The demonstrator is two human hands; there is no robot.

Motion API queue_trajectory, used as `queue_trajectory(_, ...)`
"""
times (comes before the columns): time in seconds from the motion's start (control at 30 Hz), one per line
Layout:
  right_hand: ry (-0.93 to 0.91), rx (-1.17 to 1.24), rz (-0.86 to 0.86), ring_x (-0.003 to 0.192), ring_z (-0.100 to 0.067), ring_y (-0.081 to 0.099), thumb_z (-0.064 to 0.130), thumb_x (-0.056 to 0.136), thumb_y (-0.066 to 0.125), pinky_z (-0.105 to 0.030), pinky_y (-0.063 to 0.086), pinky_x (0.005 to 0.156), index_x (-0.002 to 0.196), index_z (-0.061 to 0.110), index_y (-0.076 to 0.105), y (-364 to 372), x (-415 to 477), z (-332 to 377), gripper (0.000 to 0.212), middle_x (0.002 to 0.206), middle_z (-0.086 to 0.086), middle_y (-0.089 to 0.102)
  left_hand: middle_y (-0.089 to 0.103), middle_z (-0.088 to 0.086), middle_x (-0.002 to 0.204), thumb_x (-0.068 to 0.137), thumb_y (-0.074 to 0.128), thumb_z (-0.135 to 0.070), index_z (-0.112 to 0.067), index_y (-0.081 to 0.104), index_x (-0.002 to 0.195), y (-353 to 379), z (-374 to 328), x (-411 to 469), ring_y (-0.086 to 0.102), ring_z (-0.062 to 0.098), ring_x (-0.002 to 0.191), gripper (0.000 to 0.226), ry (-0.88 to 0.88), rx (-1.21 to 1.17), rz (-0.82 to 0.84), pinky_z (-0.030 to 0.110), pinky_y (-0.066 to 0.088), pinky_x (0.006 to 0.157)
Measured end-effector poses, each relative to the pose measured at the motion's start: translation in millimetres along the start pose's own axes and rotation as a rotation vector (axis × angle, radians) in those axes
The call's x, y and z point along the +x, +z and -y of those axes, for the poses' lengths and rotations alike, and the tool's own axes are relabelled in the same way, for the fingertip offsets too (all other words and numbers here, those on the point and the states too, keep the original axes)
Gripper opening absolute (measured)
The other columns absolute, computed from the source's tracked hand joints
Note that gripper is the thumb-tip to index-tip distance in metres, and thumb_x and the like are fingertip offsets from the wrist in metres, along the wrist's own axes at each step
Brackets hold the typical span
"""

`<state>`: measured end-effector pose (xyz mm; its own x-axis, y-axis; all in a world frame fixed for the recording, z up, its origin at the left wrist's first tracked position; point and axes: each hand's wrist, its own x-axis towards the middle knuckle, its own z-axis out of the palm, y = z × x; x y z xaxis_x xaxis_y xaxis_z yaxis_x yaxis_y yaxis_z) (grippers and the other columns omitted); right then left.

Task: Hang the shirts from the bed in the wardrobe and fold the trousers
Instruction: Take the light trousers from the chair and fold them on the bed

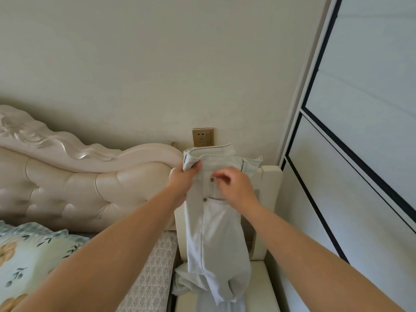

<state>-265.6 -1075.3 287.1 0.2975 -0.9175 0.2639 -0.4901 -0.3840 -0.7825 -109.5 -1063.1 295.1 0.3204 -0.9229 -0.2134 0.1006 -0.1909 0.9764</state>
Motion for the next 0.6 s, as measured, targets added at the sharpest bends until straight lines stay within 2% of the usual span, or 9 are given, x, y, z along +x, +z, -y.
queue_trajectory(0.03,0.047,-0.038,-0.064,0.1,-0.01,0.055,0.011,0.088,0.056,-0.021,0.043,0.086,0.11,0.02,0.063,-5.8,1.5,-8.3,0.025,0.111,0.005,0.059,0.071,0.006,0.104,0.088,0.066,-0.031,-0.02,0.066,0.103,-6.6,1.5,0.2,0.065,0.026,0.101,0.018,0.011,-0.006,0.052,0.044,0.053,0.09)
queue_trajectory(0.1,0.095,-0.199,-0.114,0.109,-0.013,0.048,0.014,0.083,0.062,-0.026,0.04,0.091,0.122,0.023,0.052,-18.5,5.5,-23.8,0.041,0.122,0.003,0.049,0.073,0.001,0.1,0.088,0.064,-0.026,-0.019,0.065,0.109,-19.0,2.1,-2.9,0.067,0.023,0.099,0.022,0.032,-0.025,0.185,0.035,0.056,0.079)
queue_trajectory(0.17,0.081,-0.439,-0.035,0.121,-0.021,0.04,0.016,0.078,0.067,-0.034,0.035,0.099,0.132,0.024,0.042,-29.6,8.5,-40.1,0.06,0.132,0.0,0.043,0.072,0.002,0.106,0.083,0.066,-0.028,-0.019,0.062,0.114,-31.1,2.3,-7.2,0.068,0.02,0.099,0.033,0.026,-0.022,0.302,0.029,0.057,0.072)
queue_trajectory(0.2,0.086,-0.554,0.024,0.123,-0.023,0.038,0.018,0.078,0.066,-0.036,0.032,0.101,0.134,0.025,0.041,-33.6,8.9,-47.0,0.061,0.134,0.001,0.044,0.07,0.003,0.11,0.079,0.067,-0.029,-0.017,0.06,0.117,-36.3,2.3,-7.9,0.067,0.019,0.101,0.041,0.017,-0.013,0.342,0.027,0.056,0.071)
queue_trajectory(0.3,0.07,-0.79,0.169,0.11,-0.022,0.045,0.028,0.088,0.055,-0.036,0.034,0.091,0.117,0.026,0.058,-40.9,9.2,-58.6,0.029,0.116,0.0,0.059,0.068,0.006,0.114,0.074,0.07,-0.025,-0.015,0.059,0.118,-49.0,1.2,-10.1,0.066,0.019,0.102,0.046,-0.011,0.048,0.405,0.027,0.055,0.075)
queue_trajectory(0.4,-0.102,-0.638,0.083,0.099,-0.02,0.046,0.018,0.087,0.057,-0.029,0.032,0.08,0.099,0.024,0.069,-39.7,13.1,-55.4,0.018,0.1,0.002,0.06,0.068,0.006,0.114,0.079,0.071,-0.016,-0.017,0.064,0.112,-58.7,3.0,-8.3,0.064,0.02,0.107,0.035,0.012,0.207,0.406,0.03,0.053,0.086)
queue_trajectory(0.47,-0.221,-0.556,0.025,0.1,-0.019,0.047,0.014,0.081,0.065,-0.025,0.034,0.082,0.093,0.022,0.069,-34.4,17.3,-50.7,0.014,0.101,0.003,0.058,0.068,0.006,0.113,0.081,0.071,-0.008,-0.017,0.065,0.11,-62.7,4.6,-6.1,0.063,0.021,0.108,0.031,0.021,0.268,0.384,0.028,0.052,0.087)
queue_trajectory(0.53,-0.253,-0.543,0.044,0.109,-0.019,0.046,0.017,0.077,0.071,-0.027,0.037,0.088,0.105,0.021,0.059,-28.0,17.5,-48.9,0.031,0.118,0.003,0.052,0.069,0.005,0.113,0.082,0.071,-0.005,-0.019,0.065,0.109,-65.7,5.7,-5.5,0.063,0.019,0.108,0.031,0.024,0.32,0.397,0.027,0.052,0.088)
queue_trajectory(0.6,-0.233,-0.553,0.115,0.121,-0.019,0.039,0.025,0.073,0.076,-0.031,0.033,0.1,0.128,0.023,0.043,-27.4,17.0,-52.3,0.064,0.136,0.003,0.041,0.069,0.004,0.112,0.083,0.07,-0.005,-0.02,0.065,0.11,-67.4,6.9,-7.0,0.063,0.017,0.108,0.031,0.038,0.407,0.445,0.027,0.05,0.091)
